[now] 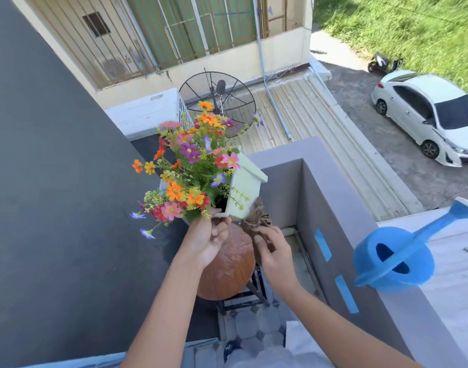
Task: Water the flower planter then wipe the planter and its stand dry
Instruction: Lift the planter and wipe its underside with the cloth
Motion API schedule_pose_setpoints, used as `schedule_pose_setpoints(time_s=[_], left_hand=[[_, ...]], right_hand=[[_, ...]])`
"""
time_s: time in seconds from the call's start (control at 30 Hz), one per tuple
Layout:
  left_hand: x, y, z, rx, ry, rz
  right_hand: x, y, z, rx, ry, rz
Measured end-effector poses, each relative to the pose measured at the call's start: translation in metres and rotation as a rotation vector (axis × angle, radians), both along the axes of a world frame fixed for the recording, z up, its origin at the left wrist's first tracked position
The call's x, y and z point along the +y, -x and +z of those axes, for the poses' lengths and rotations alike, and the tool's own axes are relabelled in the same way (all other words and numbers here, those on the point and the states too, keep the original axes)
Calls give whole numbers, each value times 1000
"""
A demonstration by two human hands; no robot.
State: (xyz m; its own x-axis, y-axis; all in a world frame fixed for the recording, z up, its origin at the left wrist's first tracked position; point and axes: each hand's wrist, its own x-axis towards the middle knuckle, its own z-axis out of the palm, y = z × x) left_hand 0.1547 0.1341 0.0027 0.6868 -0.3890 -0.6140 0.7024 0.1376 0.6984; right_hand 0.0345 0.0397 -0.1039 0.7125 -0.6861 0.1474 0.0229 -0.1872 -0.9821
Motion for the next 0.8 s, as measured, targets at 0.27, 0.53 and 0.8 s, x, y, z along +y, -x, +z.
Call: schedule_pose_setpoints(time_s=[0.27,0.53,0.8], left_hand=[[-6,13,-3,-81,-87,-73],[1,22,-6,-53,-70,27],[3,27,-2,-144,-93,-50]], right_hand=[[-15,-32,65,-98,-39,34],[-21,-18,23,114,-12,-53],[-14,-28,56,-6,1,-49]])
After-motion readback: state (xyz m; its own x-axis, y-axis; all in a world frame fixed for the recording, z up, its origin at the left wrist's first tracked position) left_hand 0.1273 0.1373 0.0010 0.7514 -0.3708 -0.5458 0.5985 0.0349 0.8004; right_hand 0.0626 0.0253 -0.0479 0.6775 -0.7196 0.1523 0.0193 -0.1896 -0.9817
